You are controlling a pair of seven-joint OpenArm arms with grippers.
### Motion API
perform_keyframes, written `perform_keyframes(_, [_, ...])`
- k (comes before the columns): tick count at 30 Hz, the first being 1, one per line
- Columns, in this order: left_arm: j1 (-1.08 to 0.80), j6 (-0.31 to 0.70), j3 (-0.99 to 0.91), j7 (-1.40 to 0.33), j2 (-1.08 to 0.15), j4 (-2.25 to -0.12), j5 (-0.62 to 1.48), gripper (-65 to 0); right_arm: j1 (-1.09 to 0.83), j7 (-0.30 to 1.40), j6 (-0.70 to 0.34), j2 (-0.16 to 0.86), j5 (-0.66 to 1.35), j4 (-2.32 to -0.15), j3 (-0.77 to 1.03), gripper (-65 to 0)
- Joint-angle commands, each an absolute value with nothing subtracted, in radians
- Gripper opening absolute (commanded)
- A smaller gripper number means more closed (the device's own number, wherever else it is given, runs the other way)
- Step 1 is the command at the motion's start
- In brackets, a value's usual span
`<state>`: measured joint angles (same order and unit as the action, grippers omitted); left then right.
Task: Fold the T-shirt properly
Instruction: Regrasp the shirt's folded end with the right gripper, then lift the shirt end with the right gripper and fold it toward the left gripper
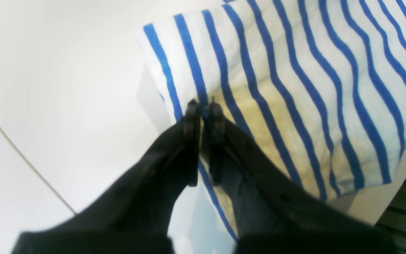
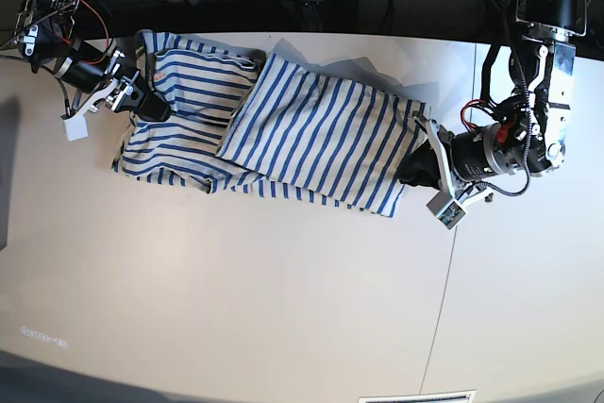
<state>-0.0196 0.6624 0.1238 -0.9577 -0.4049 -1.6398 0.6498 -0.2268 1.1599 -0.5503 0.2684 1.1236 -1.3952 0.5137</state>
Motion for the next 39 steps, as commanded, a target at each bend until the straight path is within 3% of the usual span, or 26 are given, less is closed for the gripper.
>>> perform_keyframes(1, [-0.003, 0.677, 0.117, -0.943, -0.416, -1.657, 0.675, -57.3, -0.215, 1.174, -0.602, 0.278, 1.074, -1.397, 0.514, -55.4])
perform_keyframes(2, [-0.003, 0.677, 0.117, -0.943, -0.416, -1.657, 0.677, -57.3, -0.207, 1.172, -0.602, 0.277, 1.053, -1.397, 0.514, -63.5])
perform_keyframes(3, [-0.003, 0.677, 0.117, -0.943, -0.416, -1.657, 0.677, -57.3, -0.197, 1.169, -0.602, 0.277, 1.045, -1.397, 0.514, -65.0])
perform_keyframes(14, [-0.003, 0.673, 0.064, -0.948, -0.416, -1.657, 0.695, -57.4, -0.164, 0.989, -0.602, 0.365, 0.886, -1.397, 0.514, -65.0])
perform_keyframes(23, [-0.015, 0.674, 0.002, -1.0, -0.416, -1.657, 0.776, -57.4, -0.004, 0.978, -0.602, 0.452, 0.77, -1.385, 0.513, -65.0])
perform_keyframes(33, [-0.097, 0.674, 0.002, -0.999, -0.412, -1.657, 0.797, -57.4, 0.244, 0.904, -0.602, 0.47, 0.701, -1.09, 0.364, -65.0])
perform_keyframes(39, [-0.127, 0.675, 0.002, -1.0, -0.391, -1.657, 0.797, -57.4, 0.357, 0.86, -0.602, 0.47, 0.633, -1.018, 0.235, -65.0])
